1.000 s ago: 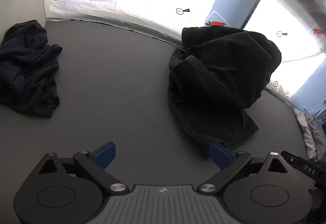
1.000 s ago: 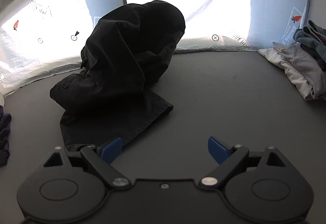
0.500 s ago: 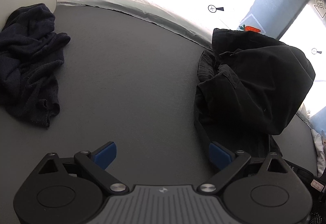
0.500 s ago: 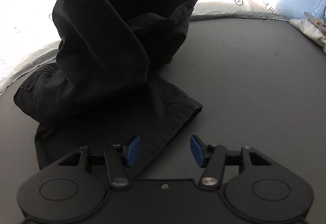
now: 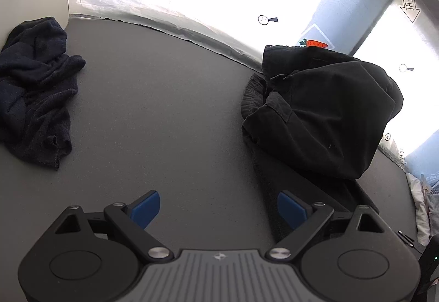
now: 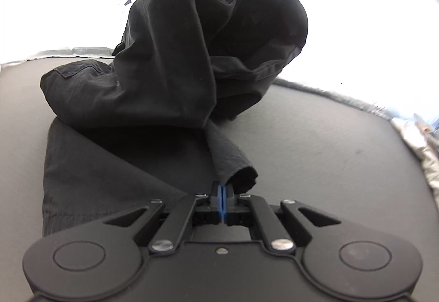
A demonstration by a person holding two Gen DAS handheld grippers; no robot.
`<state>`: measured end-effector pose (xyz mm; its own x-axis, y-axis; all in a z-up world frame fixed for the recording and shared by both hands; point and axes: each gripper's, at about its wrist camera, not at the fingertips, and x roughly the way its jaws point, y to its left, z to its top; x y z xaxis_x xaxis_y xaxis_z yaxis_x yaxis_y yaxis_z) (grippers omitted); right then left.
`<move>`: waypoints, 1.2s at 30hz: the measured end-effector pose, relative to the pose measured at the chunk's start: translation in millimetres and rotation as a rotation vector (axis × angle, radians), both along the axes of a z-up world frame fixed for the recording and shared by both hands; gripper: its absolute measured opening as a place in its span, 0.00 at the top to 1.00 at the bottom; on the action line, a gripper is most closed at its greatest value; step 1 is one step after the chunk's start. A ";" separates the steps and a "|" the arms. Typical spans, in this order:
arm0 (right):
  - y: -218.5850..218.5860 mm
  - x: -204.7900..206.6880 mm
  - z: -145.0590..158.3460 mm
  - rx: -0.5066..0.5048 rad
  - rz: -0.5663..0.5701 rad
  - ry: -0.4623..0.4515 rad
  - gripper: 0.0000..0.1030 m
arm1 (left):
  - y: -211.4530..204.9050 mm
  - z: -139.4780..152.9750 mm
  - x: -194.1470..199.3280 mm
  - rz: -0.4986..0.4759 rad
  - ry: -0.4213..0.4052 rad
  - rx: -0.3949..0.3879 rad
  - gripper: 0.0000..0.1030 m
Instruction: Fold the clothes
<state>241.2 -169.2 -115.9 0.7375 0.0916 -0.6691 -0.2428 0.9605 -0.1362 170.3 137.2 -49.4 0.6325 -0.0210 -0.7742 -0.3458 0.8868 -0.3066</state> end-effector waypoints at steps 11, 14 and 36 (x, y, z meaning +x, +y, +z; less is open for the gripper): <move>-192.3 -52.6 12.7 -0.300 -0.449 -0.095 0.99 | -52.1 -4.1 -18.7 -0.012 -0.029 -0.034 0.10; -265.9 -61.3 18.4 -0.439 -0.608 -0.106 0.99 | -60.7 -7.9 -18.0 -0.006 -0.019 -0.048 0.10; -233.0 -38.3 -2.6 -0.237 -0.776 -0.078 0.29 | -62.5 -28.3 27.1 0.012 0.033 -0.109 0.22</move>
<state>202.8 -402.3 -118.6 0.5782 -0.6022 -0.5505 0.4989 0.7948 -0.3455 197.4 74.7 -77.6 0.6072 -0.0984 -0.7884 -0.3679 0.8447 -0.3888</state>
